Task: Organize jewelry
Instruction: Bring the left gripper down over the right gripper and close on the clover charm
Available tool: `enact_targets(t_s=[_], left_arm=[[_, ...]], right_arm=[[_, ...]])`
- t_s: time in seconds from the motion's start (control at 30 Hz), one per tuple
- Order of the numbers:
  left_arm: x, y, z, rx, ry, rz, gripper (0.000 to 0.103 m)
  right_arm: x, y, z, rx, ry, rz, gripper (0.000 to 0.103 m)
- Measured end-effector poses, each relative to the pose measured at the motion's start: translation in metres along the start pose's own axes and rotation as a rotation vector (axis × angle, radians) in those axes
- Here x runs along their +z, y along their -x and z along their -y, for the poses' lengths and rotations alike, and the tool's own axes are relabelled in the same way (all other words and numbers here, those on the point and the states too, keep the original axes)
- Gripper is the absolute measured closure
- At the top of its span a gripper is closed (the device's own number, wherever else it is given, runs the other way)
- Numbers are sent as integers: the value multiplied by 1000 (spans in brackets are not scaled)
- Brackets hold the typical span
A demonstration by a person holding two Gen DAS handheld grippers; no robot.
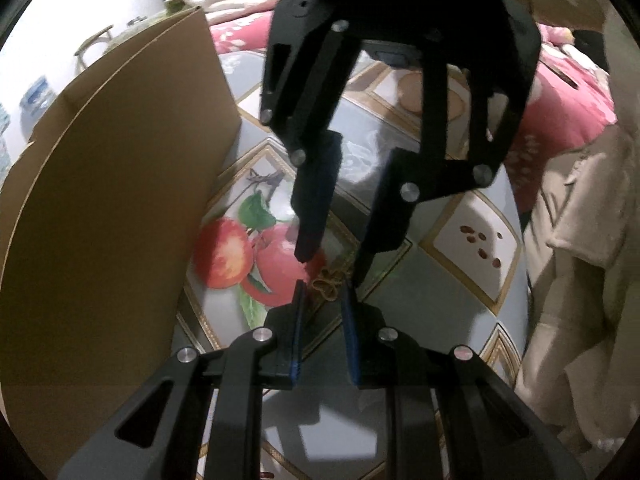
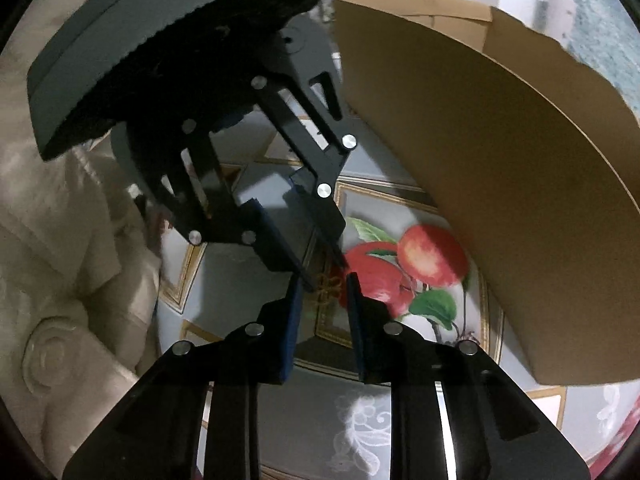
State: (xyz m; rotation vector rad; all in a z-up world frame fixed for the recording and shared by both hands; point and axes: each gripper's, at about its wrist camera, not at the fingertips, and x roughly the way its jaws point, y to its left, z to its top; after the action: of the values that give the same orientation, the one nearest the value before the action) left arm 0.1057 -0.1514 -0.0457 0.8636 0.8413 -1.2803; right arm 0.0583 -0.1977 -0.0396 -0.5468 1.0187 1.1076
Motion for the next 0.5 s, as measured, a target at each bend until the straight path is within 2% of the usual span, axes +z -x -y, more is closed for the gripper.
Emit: enact_targets(t_s=[0.1, 0.23, 0.5], left_arm=[[0, -2, -5, -18, -16, 7, 86], [-3, 0, -10, -33, -33, 14, 86], [-2, 2, -17, -52, -72, 16, 86]], right_arm=[[3, -2, 0, 7, 1, -5, 84], [7, -8, 5, -2, 18, -41, 94], [9, -10, -3, -15, 34, -44, 95]])
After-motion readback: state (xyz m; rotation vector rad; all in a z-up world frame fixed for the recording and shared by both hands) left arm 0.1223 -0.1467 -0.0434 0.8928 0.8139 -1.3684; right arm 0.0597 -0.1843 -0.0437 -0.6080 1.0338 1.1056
